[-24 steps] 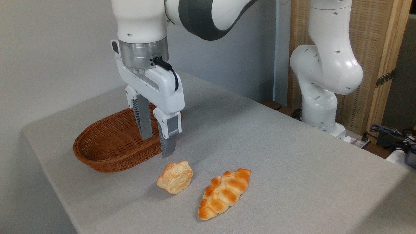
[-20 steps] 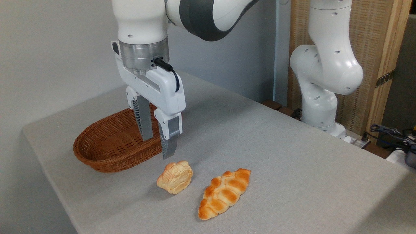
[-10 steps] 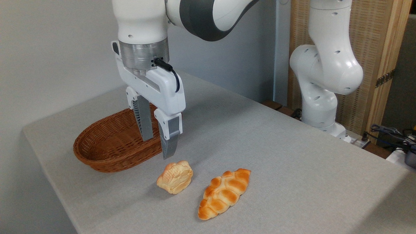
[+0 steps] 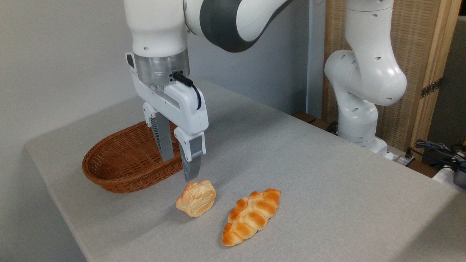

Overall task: Put bread into the basket
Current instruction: 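Lower the gripper around the small round bread roll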

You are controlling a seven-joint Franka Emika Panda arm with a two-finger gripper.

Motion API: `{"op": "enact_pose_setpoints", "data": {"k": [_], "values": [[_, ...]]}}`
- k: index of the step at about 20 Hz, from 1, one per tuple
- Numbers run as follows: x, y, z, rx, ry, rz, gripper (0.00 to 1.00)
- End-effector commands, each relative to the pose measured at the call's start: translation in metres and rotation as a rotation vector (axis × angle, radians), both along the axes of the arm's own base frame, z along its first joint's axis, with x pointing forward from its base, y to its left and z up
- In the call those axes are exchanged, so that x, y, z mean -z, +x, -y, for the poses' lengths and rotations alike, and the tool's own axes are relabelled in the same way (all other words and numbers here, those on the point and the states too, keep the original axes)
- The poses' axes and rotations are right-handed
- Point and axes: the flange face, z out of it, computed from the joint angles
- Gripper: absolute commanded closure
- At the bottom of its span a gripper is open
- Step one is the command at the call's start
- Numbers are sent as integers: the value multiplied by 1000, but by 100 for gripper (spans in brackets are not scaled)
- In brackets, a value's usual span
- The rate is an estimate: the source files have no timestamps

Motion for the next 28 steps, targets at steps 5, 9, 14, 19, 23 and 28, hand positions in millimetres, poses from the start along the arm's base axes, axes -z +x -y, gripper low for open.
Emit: {"op": "enact_pose_setpoints", "data": {"k": [5,9,14,19,23,28], "values": [[49,-9,0,12,2,-80,0],[67,-5,-1,8,9,-112,0],[88,1,4,10,15,-146,1],[95,3,7,14,6,-150,54],[96,3,7,44,5,-150,64],[96,3,7,44,5,-151,64]]}}
